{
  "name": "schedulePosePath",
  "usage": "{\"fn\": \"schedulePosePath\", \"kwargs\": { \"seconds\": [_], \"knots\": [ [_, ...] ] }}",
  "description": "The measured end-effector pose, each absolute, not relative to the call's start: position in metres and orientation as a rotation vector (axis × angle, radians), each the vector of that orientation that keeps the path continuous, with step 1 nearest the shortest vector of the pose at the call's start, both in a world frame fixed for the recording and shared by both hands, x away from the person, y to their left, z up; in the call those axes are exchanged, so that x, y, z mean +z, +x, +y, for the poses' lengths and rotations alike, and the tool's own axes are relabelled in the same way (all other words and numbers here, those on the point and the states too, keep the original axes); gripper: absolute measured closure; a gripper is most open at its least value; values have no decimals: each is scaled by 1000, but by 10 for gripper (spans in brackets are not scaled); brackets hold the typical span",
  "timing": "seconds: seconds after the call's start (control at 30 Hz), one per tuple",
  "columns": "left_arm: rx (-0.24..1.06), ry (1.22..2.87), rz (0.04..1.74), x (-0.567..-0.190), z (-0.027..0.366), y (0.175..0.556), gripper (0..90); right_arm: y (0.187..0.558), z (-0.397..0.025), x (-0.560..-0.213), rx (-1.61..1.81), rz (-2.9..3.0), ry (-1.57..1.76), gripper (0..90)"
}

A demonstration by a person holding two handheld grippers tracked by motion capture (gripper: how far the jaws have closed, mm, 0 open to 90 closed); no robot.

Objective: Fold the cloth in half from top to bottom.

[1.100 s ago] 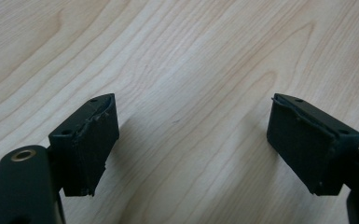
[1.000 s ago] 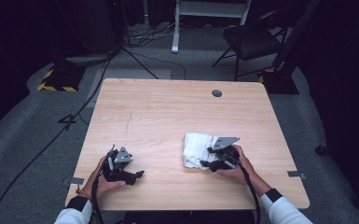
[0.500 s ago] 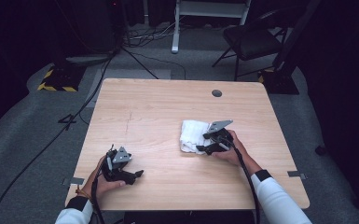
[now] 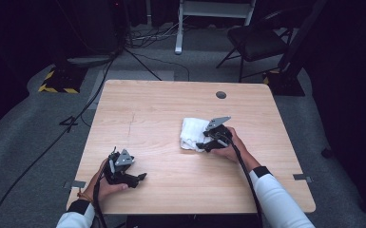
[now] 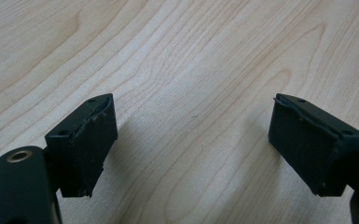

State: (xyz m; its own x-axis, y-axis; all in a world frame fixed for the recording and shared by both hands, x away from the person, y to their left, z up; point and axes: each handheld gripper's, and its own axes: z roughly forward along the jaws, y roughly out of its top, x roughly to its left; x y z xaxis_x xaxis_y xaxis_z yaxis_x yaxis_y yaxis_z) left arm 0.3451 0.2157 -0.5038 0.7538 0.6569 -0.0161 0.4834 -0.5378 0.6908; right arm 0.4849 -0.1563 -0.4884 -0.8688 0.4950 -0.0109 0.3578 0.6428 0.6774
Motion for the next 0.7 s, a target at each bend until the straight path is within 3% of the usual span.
{"fn": "schedulePosePath", "kwargs": {
  "seconds": [0.7],
  "knots": [
    [320,2247,851,-504,216,345,159,458,-164,-458,899,2635,681,306]
  ]
}}
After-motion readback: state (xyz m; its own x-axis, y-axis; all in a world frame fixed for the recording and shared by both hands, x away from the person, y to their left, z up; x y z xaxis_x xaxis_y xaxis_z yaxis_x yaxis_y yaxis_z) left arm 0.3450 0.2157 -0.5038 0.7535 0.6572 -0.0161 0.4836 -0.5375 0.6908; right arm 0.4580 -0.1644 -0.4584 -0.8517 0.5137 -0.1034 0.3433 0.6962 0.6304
